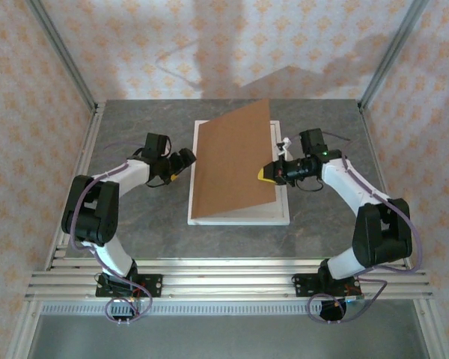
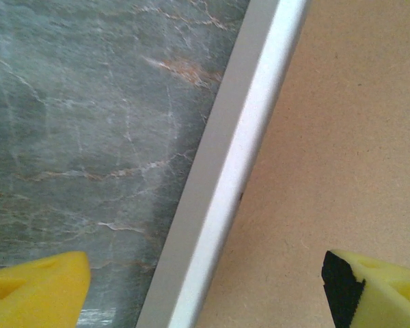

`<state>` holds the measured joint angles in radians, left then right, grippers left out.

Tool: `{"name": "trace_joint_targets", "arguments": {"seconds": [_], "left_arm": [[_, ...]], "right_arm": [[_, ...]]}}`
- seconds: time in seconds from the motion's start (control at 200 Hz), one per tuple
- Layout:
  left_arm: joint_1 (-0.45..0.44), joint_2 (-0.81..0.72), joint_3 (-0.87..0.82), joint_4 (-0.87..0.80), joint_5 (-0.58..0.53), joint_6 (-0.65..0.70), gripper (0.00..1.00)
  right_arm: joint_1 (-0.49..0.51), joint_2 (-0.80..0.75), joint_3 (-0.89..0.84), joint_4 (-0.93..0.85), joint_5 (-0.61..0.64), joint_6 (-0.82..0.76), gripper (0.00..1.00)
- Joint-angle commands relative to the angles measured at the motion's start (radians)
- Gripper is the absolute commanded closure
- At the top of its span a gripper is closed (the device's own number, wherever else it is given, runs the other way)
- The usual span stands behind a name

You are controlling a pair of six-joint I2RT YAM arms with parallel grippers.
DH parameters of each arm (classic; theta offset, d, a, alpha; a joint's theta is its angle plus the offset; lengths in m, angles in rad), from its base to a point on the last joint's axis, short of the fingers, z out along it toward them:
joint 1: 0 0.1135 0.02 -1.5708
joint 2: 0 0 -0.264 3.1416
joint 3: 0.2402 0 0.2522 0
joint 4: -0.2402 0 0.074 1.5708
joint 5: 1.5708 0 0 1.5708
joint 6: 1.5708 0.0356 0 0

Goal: Put the photo into the frame

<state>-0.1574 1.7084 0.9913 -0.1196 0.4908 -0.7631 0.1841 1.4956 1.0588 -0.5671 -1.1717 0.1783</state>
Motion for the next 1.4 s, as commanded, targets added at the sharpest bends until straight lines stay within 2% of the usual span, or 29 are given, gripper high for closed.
{"name": "trace_joint_targets", "arguments": {"seconds": [0.0, 0.145, 0.53, 0.716, 0.916, 1.211, 1.396], "left_arm": [[-0.012, 0.02, -0.01, 0.026, 0.008, -0.013, 0.11], [-0.018, 0.029, -0.008, 0.026, 0.002, -0.015, 0.11], [-0.045, 0.043, -0.01, 0.027, 0.0, -0.021, 0.11], [-0.051, 0.043, -0.036, 0.04, -0.001, -0.027, 0.11], [-0.05, 0.036, -0.034, 0.03, -0.013, -0.017, 0.11], [-0.002, 0.027, -0.025, 0.019, -0.017, 0.002, 0.1], [-0.001, 0.048, -0.004, 0.051, 0.007, -0.01, 0.1]], "right_arm": [[-0.031, -0.006, 0.059, -0.063, -0.071, -0.124, 1.0], [-0.043, -0.008, 0.097, -0.173, -0.072, -0.202, 1.0], [-0.044, 0.082, 0.034, -0.114, -0.049, -0.197, 1.0], [-0.052, 0.062, 0.014, -0.057, 0.018, -0.153, 1.0], [-0.073, 0.061, 0.04, -0.038, 0.032, -0.135, 1.0], [-0.076, 0.107, 0.079, -0.072, 0.009, -0.158, 1.0], [-0.067, 0.145, 0.076, -0.059, 0.006, -0.163, 1.0]]}}
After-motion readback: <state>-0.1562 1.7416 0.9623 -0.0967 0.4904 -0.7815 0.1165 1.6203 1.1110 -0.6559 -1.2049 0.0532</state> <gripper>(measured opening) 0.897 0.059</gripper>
